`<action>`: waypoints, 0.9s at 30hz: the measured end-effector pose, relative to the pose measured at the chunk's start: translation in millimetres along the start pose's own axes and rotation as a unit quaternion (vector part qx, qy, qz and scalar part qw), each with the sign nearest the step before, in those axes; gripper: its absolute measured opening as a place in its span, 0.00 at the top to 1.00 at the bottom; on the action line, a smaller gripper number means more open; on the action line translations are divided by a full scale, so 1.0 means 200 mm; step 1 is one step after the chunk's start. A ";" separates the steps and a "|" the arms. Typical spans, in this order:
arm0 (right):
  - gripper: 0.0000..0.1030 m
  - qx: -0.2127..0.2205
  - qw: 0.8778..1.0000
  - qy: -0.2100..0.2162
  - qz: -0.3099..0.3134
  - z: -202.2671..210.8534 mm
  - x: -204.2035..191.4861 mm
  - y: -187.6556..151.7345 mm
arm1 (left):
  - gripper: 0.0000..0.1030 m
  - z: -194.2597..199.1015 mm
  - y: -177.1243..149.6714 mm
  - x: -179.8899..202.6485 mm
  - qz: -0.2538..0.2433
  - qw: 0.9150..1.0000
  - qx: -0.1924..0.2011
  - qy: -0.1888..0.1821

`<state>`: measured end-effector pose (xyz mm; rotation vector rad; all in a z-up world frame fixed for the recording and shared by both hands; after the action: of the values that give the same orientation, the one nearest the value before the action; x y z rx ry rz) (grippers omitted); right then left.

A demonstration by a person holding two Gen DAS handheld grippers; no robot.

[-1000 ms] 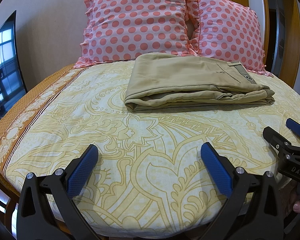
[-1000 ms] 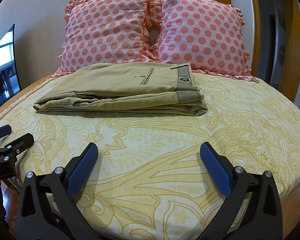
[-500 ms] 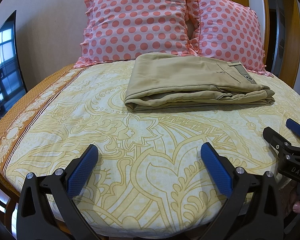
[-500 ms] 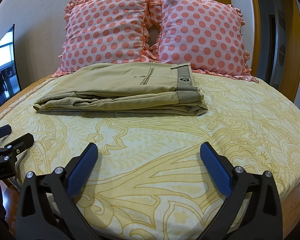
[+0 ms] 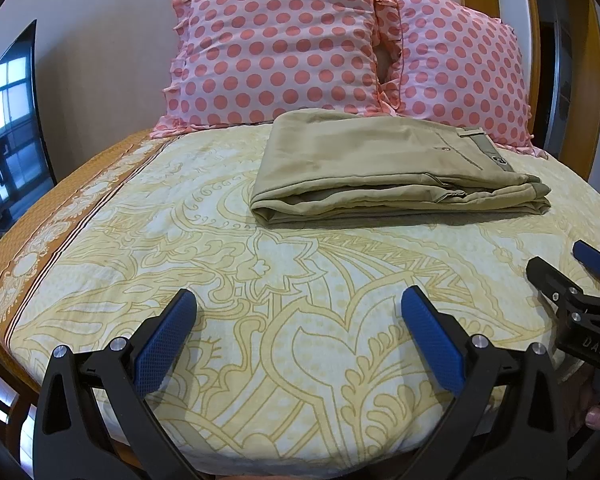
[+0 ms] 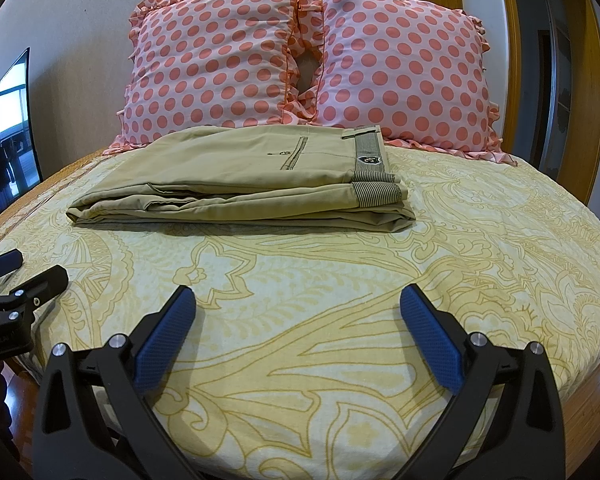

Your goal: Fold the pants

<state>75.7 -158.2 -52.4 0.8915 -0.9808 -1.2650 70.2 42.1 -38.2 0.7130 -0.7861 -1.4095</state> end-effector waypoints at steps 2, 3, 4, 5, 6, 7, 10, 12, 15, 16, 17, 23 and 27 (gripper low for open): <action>0.02 0.000 1.000 0.000 0.000 0.00 0.00 0.00 | 0.01 0.00 0.00 0.00 -0.001 1.000 0.002 -0.001; 0.02 0.000 1.000 0.000 0.000 0.00 0.00 0.00 | 0.01 0.00 0.00 0.00 -0.001 1.000 0.002 -0.001; 0.02 0.000 1.000 0.000 0.000 0.00 0.00 0.00 | 0.01 0.00 0.00 0.00 0.000 1.000 0.002 -0.001; 0.02 0.000 1.000 0.000 0.000 0.00 0.00 0.00 | 0.01 0.00 0.00 0.00 0.000 1.000 0.002 -0.001; 0.02 0.000 1.000 0.000 0.000 0.00 0.00 0.00 | 0.01 0.00 0.00 0.00 -0.001 1.000 0.002 0.000; 0.02 0.000 1.000 0.000 0.000 0.00 0.00 0.00 | 0.01 0.00 0.00 0.00 0.000 1.000 0.001 0.000; 0.02 0.000 1.000 0.000 0.000 0.00 0.00 0.00 | 0.01 0.00 0.00 0.00 0.000 1.000 0.000 0.000; 0.02 0.001 1.000 0.000 0.000 0.00 0.00 0.00 | 0.01 0.00 0.00 0.01 0.000 1.000 0.001 0.000; 0.02 0.001 1.000 0.000 0.000 0.00 0.00 0.00 | 0.01 -0.01 0.01 0.00 0.000 1.000 0.001 0.000; 0.02 0.001 1.000 0.000 0.000 0.00 0.00 0.00 | 0.01 0.00 0.00 0.01 0.000 1.000 0.001 0.000; 0.02 0.001 1.000 0.000 0.000 0.00 0.00 0.00 | 0.01 0.00 0.00 0.01 0.000 1.000 0.001 0.000; 0.02 0.001 1.000 0.000 0.000 0.00 0.00 0.00 | 0.01 0.00 0.00 0.02 0.001 1.000 0.003 0.002; 0.02 0.001 1.000 0.000 0.000 0.00 0.00 0.00 | 0.01 0.00 0.00 0.02 0.001 1.000 0.001 0.002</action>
<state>75.8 -157.8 -52.3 0.8930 -0.9821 -1.2645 71.0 38.3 -38.3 0.7169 -0.7848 -1.4050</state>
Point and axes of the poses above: each gripper's, at about its wrist camera, not at the fingertips, and z roughly against the way its jaws point, x to its right, y to its top, the point moved 8 cm from there along -z, roughly the way its jaws point, and after that the axes turned 5 degrees about z, right-handed, at the moved point
